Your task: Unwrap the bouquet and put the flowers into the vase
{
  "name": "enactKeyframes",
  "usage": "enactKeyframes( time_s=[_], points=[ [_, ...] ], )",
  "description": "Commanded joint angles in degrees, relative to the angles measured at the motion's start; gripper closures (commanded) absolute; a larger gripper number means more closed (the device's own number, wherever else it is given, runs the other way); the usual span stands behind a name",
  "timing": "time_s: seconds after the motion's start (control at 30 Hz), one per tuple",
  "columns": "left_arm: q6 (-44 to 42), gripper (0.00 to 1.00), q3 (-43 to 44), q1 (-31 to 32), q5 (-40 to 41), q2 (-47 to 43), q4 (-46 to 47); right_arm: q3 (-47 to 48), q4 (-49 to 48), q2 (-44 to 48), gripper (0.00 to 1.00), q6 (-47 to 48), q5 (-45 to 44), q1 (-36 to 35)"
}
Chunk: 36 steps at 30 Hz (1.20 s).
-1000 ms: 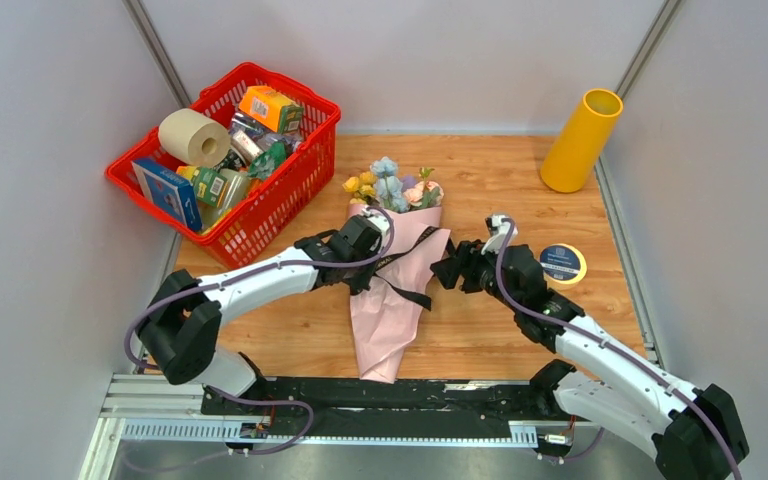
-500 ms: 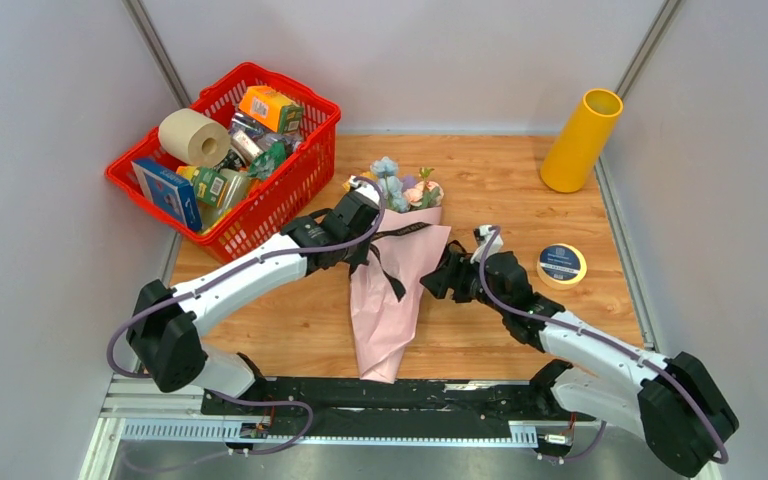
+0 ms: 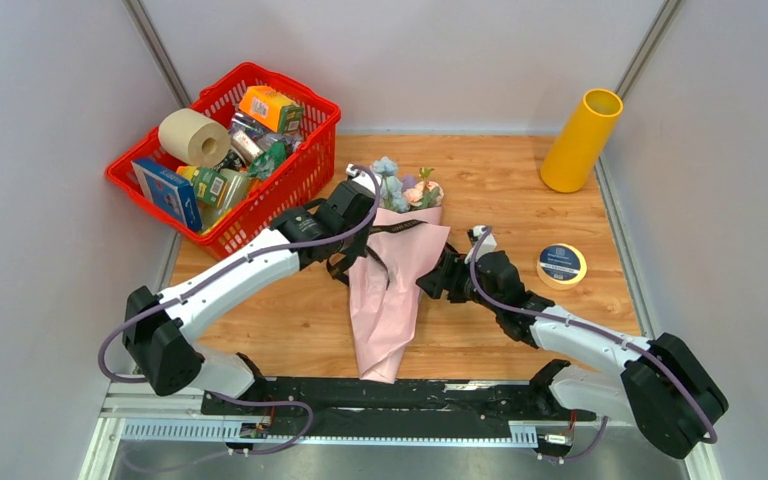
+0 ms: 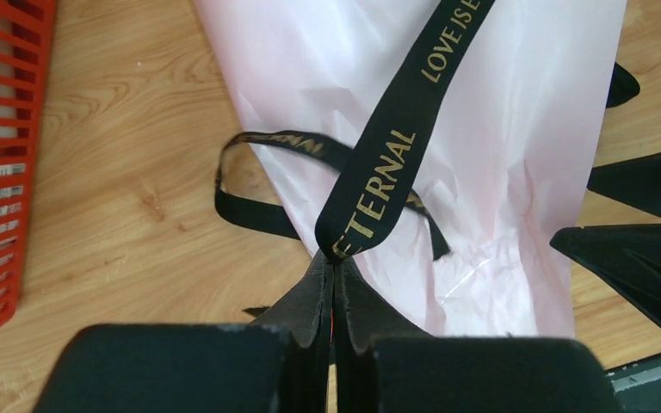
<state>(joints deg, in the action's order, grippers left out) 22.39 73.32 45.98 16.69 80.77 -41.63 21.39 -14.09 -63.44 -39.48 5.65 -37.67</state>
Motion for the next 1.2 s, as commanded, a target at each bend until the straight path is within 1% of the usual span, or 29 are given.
enactKeyframes(
  time_s=[0.0,0.1,0.17,0.2,0.27,0.33,0.37,0.4,0.43,0.53,0.6,0.67,0.7,0.73,0.8,0.83,0.93,1.07,1.17],
  points=[
    [0.02,1.00,-0.11,-0.80,-1.14,-3.33,-0.03,0.32,-3.49,-0.02,0.32,-0.95,0.15,-0.30],
    [0.55,1.00,2.17,-1.76,1.67,-5.35,-1.09,0.32,-3.75,-0.37,0.32,-1.03,0.06,-0.39],
    [-0.06,1.00,4.53,-2.20,5.01,-6.50,-1.00,0.32,-4.02,-0.81,0.33,-1.21,-0.37,-0.39],
    [-0.42,1.00,5.60,-2.55,7.98,-6.68,-1.00,0.32,-4.28,-1.24,0.33,-1.38,-0.46,-0.39],
    [-1.56,1.00,9.90,-2.91,11.68,-7.21,-0.83,0.23,-5.07,-2.03,0.33,-1.91,-0.38,-0.39],
    [-3.40,1.00,18.39,-3.52,14.07,-6.86,-0.47,0.41,-5.51,-3.00,0.34,-2.26,-0.03,-0.39],
    [-4.54,1.00,20.96,-3.70,15.73,-5.90,-0.56,0.58,-5.51,-3.27,0.34,-2.44,-0.03,-0.39],
    [-5.42,1.00,26.99,-3.70,16.61,-5.37,-0.91,0.67,-5.34,-3.18,0.34,-2.53,-0.20,-0.39],
    [-7.00,1.00,30.44,-3.70,19.06,-3.88,-1.00,0.93,-4.99,-2.83,0.34,-2.53,-0.64,-0.39],
    [-10.17,1.00,44.05,-3.79,22.42,-1.33,-0.56,2.07,-3.06,0.23,0.32,-1.39,-2.57,-0.39],
    [-12.62,1.00,48.99,-3.79,22.60,-0.44,1.27,3.30,-1.48,2.61,0.31,0.01,-4.15,-0.39],
    [-13.34,1.00,50.60,-3.79,21.64,-1.23,4.43,4.71,0.19,4.89,0.31,1.77,-5.56,-0.39],
    [-13.43,1.00,50.52,-3.79,20.76,-2.62,5.49,5.85,0.37,5.95,0.30,3.52,-8.61,-0.39],
    [-13.08,1.00,50.00,-3.70,20.49,-4.29,7.68,7.25,0.11,6.57,0.29,5.28,-9.16,-0.39],
    [-12.12,1.00,48.25,-3.79,18.74,-7.01,10.15,9.97,-3.29,6.84,0.28,9.58,-8.82,-0.39],
    [-11.76,1.00,47.28,-3.79,17.78,-7.90,11.12,10.86,-6.80,6.23,0.26,11.95,-7.51,-0.39],
    [-9.83,1.00,42.45,-3.70,16.63,-12.11,12.97,15.42,-15.60,0.71,0.16,20.04,0.39,-0.39],
    [-9.47,1.00,37.26,-3.79,17.24,-15.46,13.50,24.82,-18.60,-9.05,0.15,28.13,7.34,-0.39],
    [-9.65,1.00,34.53,-3.70,17.76,-16.52,13.24,31.24,-17.82,-16.87,0.15,31.92,10.87,-0.47]
  ],
)
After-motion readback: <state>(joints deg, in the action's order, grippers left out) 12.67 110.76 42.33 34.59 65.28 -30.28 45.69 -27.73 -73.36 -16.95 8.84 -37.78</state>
